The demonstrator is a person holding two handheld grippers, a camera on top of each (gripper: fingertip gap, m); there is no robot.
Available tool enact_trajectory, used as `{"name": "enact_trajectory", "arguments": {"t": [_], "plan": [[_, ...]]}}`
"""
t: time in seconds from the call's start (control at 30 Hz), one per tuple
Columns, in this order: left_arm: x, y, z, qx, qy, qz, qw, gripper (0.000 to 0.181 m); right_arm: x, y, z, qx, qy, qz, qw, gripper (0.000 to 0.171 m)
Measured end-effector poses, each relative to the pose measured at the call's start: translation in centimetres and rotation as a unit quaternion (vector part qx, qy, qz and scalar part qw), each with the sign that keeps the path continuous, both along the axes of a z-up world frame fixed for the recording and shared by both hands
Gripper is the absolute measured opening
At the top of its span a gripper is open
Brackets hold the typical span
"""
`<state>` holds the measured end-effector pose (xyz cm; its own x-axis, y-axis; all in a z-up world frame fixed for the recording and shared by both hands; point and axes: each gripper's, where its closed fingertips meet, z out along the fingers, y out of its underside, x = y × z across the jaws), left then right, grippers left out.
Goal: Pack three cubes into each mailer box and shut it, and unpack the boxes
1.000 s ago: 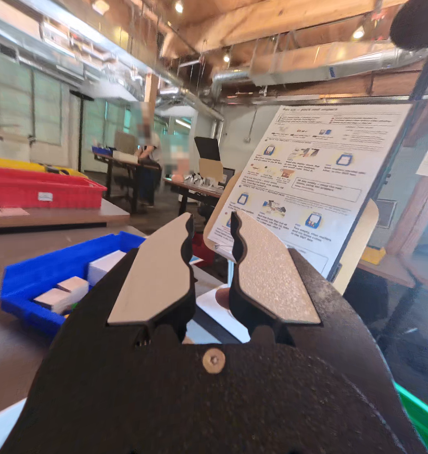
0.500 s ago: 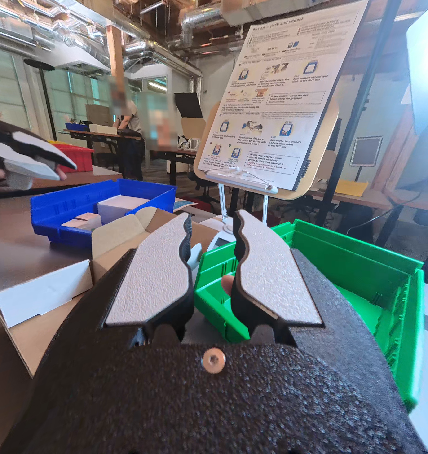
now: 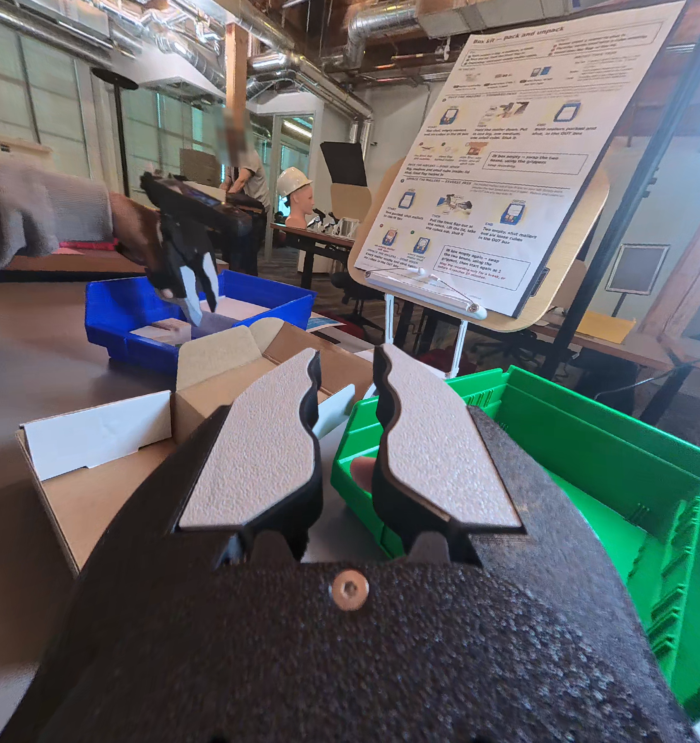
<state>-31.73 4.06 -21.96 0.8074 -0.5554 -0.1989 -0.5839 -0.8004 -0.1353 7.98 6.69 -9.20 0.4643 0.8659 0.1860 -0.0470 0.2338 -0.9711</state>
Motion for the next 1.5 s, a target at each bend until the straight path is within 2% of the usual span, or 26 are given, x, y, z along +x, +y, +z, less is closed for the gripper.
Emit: {"name": "enact_trajectory", "arguments": {"t": [0.07,0.2,0.47,0.6,0.83,0.97,1.17,1.3,1.4,1.5], "plan": [[-1.4,-1.2,-0.9,-0.060,0.017,0.011,0.998,0.053,-0.1,0.0,-0.4,-0.004,-0.006,0.004,1.000,0.024],[-2.3,-3.1,-1.7,-0.136,0.036,-0.022,0.990,0.059,-0.2,0.0,-0.7,-0.004,-0.013,0.007,1.000,0.024],[-2.1,-4.0,-1.4,-0.186,0.053,-0.075,0.978,0.063,-0.4,0.1,-1.4,-0.006,-0.029,0.011,0.999,0.023],[-2.4,-4.8,-1.1,-0.215,0.093,-0.115,0.965,0.067,-0.7,0.0,-1.9,-0.006,-0.040,0.014,0.999,0.023],[-3.1,-5.5,-0.1,-0.231,0.137,-0.130,0.955,0.063,-1.1,-0.2,-2.6,-0.006,-0.057,0.019,0.998,0.022],[-2.3,-5.9,-1.1,-0.237,0.078,-0.066,0.966,0.064,-1.2,-0.4,-2.7,-0.005,-0.060,0.022,0.998,0.022],[-2.1,-5.0,-1.5,-0.214,0.014,-0.026,0.976,0.055,-1.3,-0.4,-2.9,-0.004,-0.066,0.023,0.998,0.022],[-2.4,-4.5,-1.5,-0.197,0.012,-0.023,0.980,0.059,-1.4,-0.5,-3.0,-0.002,-0.071,0.023,0.997,0.021],[-2.5,-3.5,-1.2,-0.163,0.024,-0.026,0.986,0.047,-1.5,-0.5,-3.1,-0.001,-0.074,0.024,0.997,0.021],[-2.5,-3.0,-0.9,-0.142,0.017,-0.020,0.990,0.049,-1.5,-0.6,-3.1,0.000,-0.075,0.023,0.997,0.021]]}}
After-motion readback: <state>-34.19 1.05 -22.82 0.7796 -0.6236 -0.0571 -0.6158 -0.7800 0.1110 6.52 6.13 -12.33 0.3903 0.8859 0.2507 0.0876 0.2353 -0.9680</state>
